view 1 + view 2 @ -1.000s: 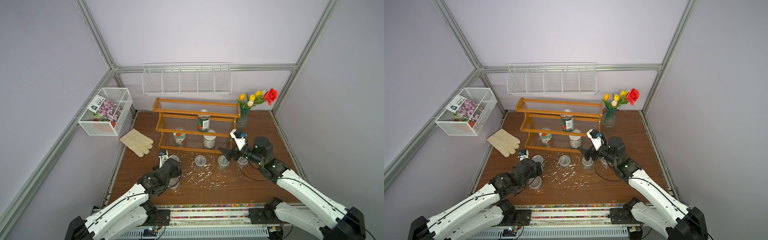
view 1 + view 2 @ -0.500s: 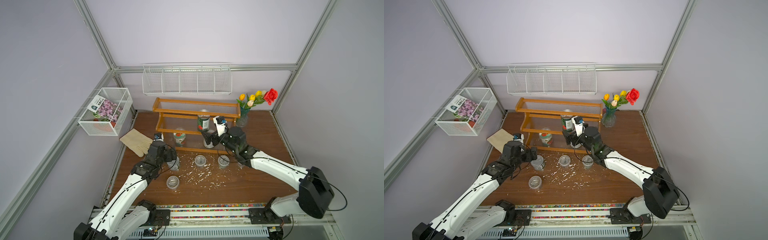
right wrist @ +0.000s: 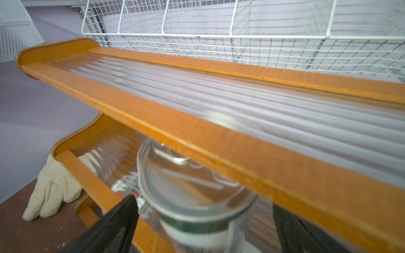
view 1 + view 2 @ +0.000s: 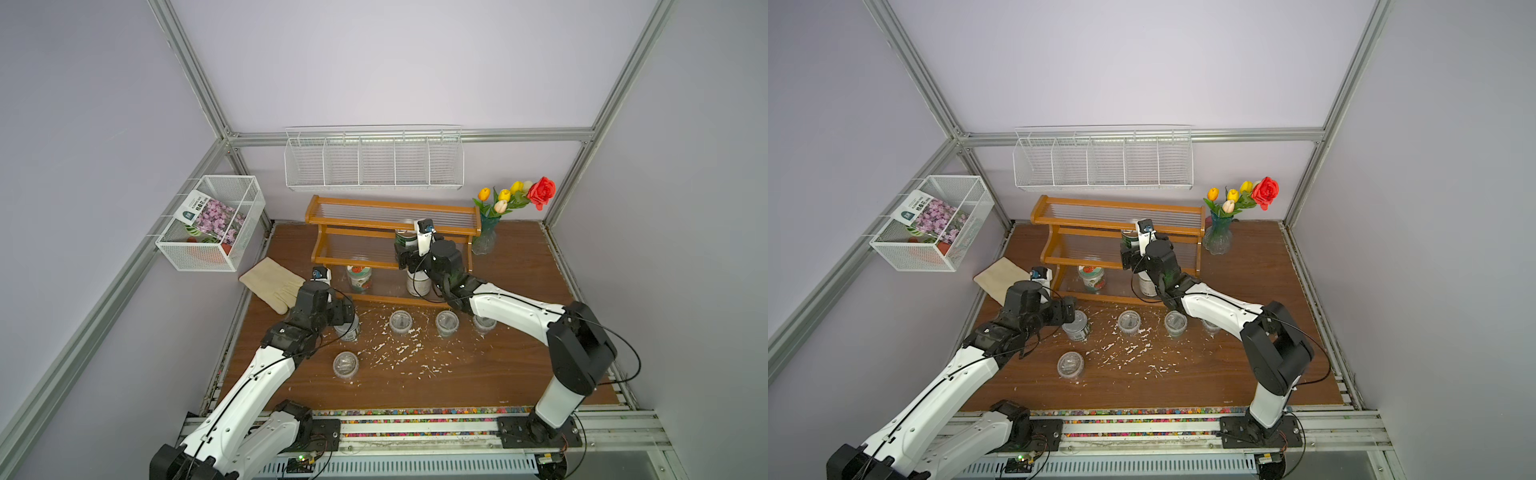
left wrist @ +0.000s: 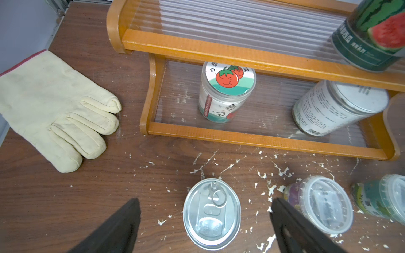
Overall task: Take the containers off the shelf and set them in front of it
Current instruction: 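Pick up a container from the shelf, then place the container at the center of the board.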
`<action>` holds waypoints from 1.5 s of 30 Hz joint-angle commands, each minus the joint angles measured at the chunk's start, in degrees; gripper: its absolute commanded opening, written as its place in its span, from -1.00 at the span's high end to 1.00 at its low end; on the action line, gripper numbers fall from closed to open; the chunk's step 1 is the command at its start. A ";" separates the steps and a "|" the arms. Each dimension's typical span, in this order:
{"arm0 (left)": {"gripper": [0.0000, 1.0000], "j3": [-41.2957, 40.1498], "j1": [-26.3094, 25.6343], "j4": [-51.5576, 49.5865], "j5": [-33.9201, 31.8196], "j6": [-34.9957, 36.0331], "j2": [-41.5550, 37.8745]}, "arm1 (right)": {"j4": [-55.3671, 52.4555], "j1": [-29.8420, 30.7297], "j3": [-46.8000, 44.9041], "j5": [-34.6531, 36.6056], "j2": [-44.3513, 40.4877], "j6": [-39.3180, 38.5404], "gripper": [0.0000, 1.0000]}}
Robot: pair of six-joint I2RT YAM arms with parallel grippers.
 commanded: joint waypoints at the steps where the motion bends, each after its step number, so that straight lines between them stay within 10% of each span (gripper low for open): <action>1: -0.93 0.06 0.33 -0.92 1.49 0.80 -1.08 | 2.09 0.37 3.09 3.67 2.43 -1.34 -0.97; 13: -0.94 -1.07 0.92 -1.01 2.25 1.64 -1.56 | 3.47 0.53 5.09 2.68 4.77 -5.30 -0.39; 45: -0.97 1.31 3.76 1.79 9.39 5.45 1.65 | -1.29 14.31 -30.46 -24.42 -31.29 -8.69 -0.36</action>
